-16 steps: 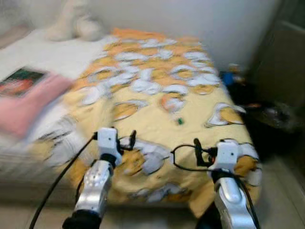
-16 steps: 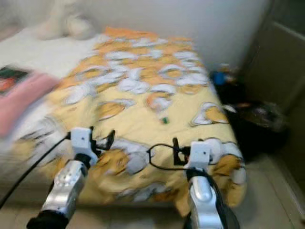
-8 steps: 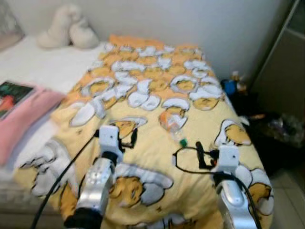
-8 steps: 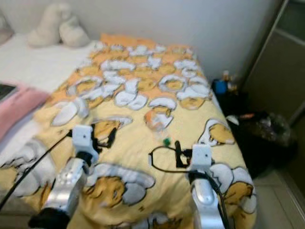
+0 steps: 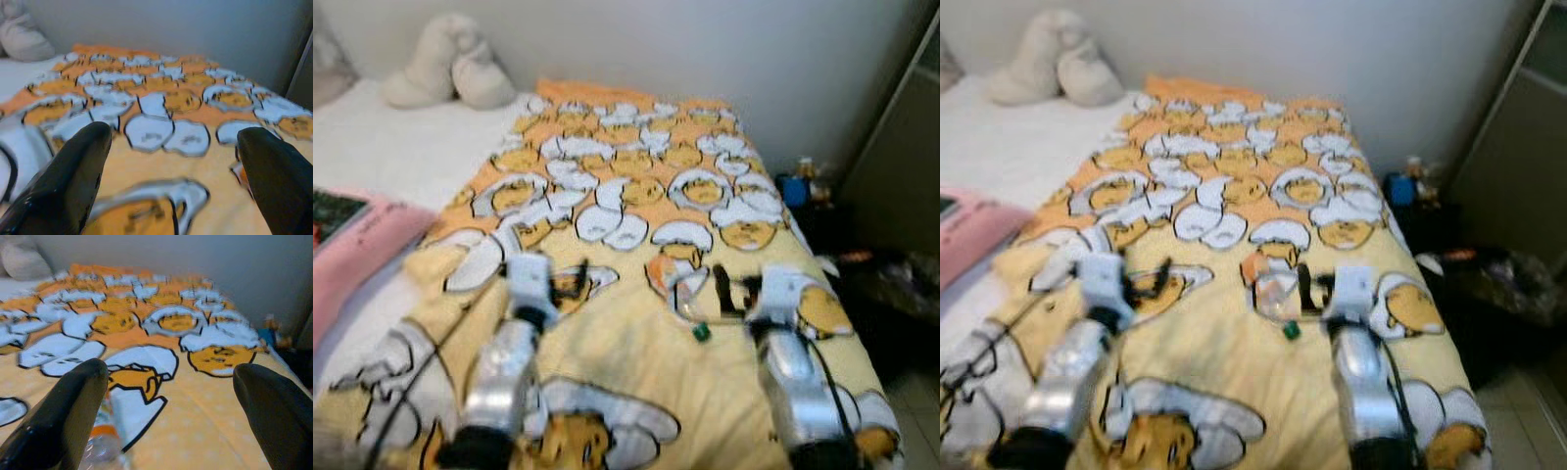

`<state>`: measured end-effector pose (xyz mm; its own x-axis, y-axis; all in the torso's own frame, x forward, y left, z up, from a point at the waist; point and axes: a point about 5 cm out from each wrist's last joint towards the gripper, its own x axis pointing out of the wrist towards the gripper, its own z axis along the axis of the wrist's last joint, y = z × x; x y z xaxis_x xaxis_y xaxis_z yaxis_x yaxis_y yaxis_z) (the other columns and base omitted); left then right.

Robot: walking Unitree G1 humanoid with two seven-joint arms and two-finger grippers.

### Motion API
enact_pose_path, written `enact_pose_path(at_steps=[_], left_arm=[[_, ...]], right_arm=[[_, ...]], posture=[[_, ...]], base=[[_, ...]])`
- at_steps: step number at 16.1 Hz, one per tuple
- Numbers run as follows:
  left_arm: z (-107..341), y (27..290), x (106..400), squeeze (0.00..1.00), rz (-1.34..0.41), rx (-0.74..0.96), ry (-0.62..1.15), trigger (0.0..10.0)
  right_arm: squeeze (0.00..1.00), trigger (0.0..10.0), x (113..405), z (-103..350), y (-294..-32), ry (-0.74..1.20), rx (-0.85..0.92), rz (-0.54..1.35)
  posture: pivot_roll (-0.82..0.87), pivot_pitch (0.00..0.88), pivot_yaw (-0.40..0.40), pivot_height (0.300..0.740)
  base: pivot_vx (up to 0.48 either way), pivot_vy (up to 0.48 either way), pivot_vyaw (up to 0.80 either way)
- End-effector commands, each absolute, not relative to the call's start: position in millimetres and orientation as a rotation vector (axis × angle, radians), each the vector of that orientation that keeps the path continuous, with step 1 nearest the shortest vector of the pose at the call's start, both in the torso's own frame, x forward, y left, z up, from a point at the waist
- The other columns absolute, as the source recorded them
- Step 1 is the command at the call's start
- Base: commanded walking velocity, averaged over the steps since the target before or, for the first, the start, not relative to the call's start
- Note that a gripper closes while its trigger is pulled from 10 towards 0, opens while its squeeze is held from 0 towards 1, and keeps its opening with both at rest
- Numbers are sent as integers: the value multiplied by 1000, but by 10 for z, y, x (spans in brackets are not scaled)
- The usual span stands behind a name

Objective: Clean up the room

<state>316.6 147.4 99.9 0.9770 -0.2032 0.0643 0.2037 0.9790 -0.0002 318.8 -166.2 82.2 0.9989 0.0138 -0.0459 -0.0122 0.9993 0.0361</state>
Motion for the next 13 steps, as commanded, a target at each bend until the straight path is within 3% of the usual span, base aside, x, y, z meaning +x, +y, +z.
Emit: enact_pose_path(at_steps=[1,3,5,7,9,13], left_arm=[[1057,1411,3153,0,-241,-15,-76,10000],[1155,1484,3126,0,-300,-2,-75,10000],[1342,1524,2973,0,-477,21,-94,10000],[1523,1393,2709,0,-775,65,-37,10000],[1720,1221,2459,0,-922,63,-31,10000],[1817,1197,2304,0,-921,43,12,10000]], right_arm=[[0,10000,3195,693,-1758,132,54,-12],[0,10000,3290,599,-1688,224,64,0],[0,10000,3349,542,-1569,275,45,32],[0,10000,3405,538,-1484,304,38,48],[0,10000,3436,540,-1434,319,-3,62],[0,10000,3459,515,-1468,367,-22,38]], posture=[[158,0,1,740],[218,22,14,740],[275,83,26,740],[332,149,34,740],[366,226,49,740],[369,286,51,740]], base=[[0,0,0],[0,0,0],[0,0,0],[0,0,0],[0,0,0],[0,0,0]])
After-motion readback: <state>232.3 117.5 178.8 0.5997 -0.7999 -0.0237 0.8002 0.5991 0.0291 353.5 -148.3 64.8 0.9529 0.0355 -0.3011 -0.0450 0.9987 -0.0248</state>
